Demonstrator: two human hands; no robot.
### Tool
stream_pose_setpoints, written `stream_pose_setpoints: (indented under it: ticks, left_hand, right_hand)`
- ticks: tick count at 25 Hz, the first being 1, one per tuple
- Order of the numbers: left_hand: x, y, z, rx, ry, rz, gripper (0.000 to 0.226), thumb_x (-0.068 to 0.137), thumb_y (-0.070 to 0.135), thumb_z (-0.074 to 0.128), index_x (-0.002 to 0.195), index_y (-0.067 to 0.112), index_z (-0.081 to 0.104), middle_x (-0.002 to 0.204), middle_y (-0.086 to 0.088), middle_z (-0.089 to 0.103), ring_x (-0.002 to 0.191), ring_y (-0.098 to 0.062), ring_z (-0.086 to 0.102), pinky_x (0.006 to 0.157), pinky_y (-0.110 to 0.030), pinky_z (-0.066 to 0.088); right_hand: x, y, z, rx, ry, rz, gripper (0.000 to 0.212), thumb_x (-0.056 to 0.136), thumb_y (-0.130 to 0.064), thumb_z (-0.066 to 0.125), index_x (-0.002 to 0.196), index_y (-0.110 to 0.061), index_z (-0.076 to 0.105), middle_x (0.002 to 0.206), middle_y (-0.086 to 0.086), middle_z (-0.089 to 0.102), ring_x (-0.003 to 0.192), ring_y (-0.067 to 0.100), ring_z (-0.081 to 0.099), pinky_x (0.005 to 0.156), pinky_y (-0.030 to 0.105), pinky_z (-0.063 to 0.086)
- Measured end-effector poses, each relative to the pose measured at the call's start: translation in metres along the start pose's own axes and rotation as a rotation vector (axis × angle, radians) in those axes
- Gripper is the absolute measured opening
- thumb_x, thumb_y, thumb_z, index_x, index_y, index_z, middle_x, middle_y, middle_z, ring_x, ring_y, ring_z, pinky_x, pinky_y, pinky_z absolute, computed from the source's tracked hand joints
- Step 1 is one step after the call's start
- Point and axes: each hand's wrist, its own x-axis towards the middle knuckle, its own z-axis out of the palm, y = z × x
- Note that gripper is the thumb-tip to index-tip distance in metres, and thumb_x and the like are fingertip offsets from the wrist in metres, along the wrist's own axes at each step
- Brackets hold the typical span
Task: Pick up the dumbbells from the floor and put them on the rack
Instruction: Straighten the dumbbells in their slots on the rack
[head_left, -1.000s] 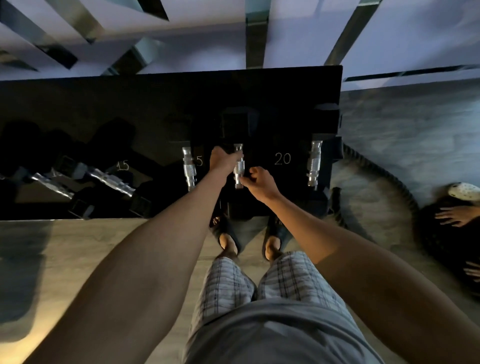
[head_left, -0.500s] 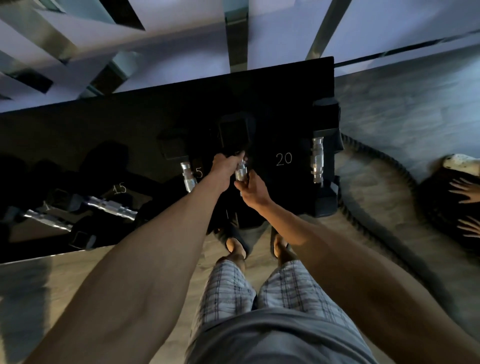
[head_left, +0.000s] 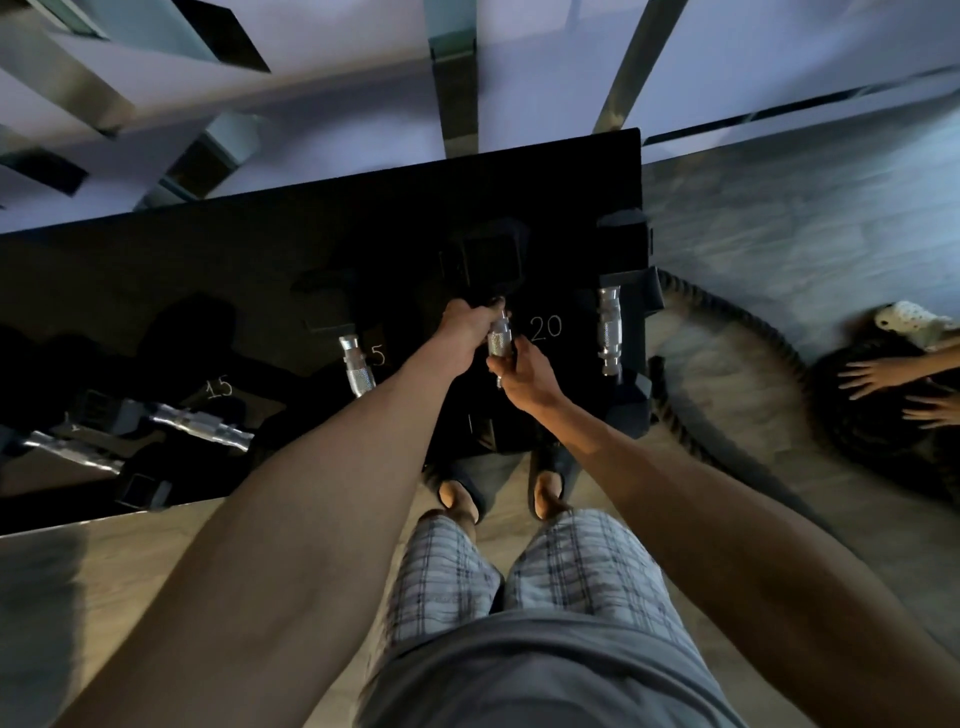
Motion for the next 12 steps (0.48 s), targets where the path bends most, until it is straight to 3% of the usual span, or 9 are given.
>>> stream_pose_setpoints:
  ticks: [2,4,7,9,12]
  left_hand:
    - [0.031,-0.025,0.003,0.029,0.02,-0.026,0.09,0.046,0.058,0.077,0.119,0.009,0.06,0.112,-0.008,0.07,0.104,-0.024,0.068,0.096,-0.044,0.053]
    - [0.021,-0.024,0.004,0.055,0.034,-0.034,0.092,0.047,0.061,0.074,0.122,0.01,0.058,0.118,-0.008,0.068,0.108,-0.024,0.066,0.097,-0.043,0.052]
    - [-0.049,0.01,0.002,0.32,0.04,0.037,0.068,0.078,0.052,0.068,0.13,0.01,0.053,0.126,-0.004,0.06,0.118,-0.022,0.057,0.1,-0.037,0.047]
    - [-0.075,0.011,-0.007,0.542,0.101,0.112,0.052,0.093,0.037,0.06,0.136,0.01,0.049,0.131,-0.006,0.057,0.122,-0.023,0.054,0.1,-0.035,0.045]
    - [-0.103,-0.005,-0.028,0.651,0.167,0.212,0.025,0.098,0.018,0.051,0.117,0.009,0.062,0.116,-0.012,0.065,0.105,-0.026,0.065,0.093,-0.038,0.053]
  right_hand:
    - [-0.001,0.009,-0.001,-0.027,-0.015,0.01,0.033,0.094,-0.027,0.061,0.119,-0.006,0.054,0.106,0.007,0.064,0.091,0.018,0.06,0.074,0.029,0.042]
    - [-0.001,0.012,-0.003,-0.05,-0.048,0.016,0.035,0.095,-0.027,0.06,0.122,-0.006,0.054,0.11,0.008,0.064,0.095,0.02,0.061,0.074,0.028,0.041]
    - [-0.01,0.005,-0.009,-0.21,-0.057,-0.055,0.036,0.096,-0.022,0.054,0.126,-0.004,0.048,0.12,0.013,0.058,0.107,0.026,0.058,0.08,0.031,0.046]
    - [-0.026,0.0,-0.01,-0.374,0.055,-0.162,0.037,0.095,-0.019,0.052,0.128,-0.005,0.044,0.123,0.013,0.052,0.112,0.027,0.052,0.091,0.039,0.048]
    - [-0.052,-0.007,-0.012,-0.513,0.168,-0.361,0.026,0.093,-0.012,0.049,0.119,-0.008,0.046,0.111,0.011,0.053,0.1,0.025,0.054,0.083,0.038,0.051]
